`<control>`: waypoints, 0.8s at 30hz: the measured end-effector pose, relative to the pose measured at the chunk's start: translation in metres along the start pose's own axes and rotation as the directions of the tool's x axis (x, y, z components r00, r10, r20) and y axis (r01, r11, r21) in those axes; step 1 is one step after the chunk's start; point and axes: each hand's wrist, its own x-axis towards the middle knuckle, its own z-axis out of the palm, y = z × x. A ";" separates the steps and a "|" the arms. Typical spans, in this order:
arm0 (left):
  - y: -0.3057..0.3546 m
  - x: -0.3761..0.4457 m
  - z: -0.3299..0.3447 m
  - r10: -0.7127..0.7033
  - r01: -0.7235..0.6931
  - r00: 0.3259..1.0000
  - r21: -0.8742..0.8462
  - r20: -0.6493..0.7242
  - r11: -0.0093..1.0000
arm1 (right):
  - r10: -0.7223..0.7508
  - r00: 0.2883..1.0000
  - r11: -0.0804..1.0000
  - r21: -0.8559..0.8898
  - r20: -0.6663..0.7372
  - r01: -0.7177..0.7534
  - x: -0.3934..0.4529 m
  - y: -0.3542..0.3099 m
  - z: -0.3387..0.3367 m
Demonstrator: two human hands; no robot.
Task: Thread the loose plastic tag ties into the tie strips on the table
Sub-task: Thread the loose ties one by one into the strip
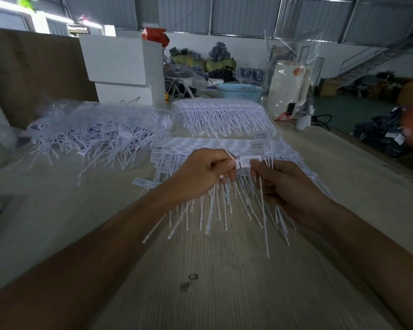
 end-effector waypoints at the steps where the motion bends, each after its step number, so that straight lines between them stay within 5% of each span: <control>1: 0.000 -0.001 0.001 0.001 -0.001 1.000 -0.001 -0.012 1.000 | 0.008 1.000 1.000 0.013 0.017 -0.008 0.000 -0.001 0.000; 7: 0.002 -0.004 0.005 0.061 -0.061 0.998 0.205 0.004 0.977 | 0.075 0.997 0.997 0.032 0.006 -0.075 0.003 0.003 -0.001; 11: 0.005 -0.005 0.003 0.115 -0.123 0.992 0.397 0.045 0.910 | 0.115 0.990 0.981 0.147 0.077 -0.125 0.002 0.005 0.001; 15: 0.008 -0.007 -0.004 0.174 -0.188 0.982 0.545 0.076 0.817 | 0.153 0.980 0.983 0.078 0.127 -0.164 0.000 0.005 0.001; 21: 0.004 -0.007 -0.014 0.243 -0.336 0.939 0.787 0.242 0.517 | 0.158 0.979 0.986 -0.077 0.128 -0.149 0.001 0.002 -0.001; 24: 0.001 -0.005 -0.014 0.234 -0.245 0.967 0.604 0.099 0.758 | 0.131 0.986 0.991 -0.019 0.107 -0.130 0.003 0.000 -0.002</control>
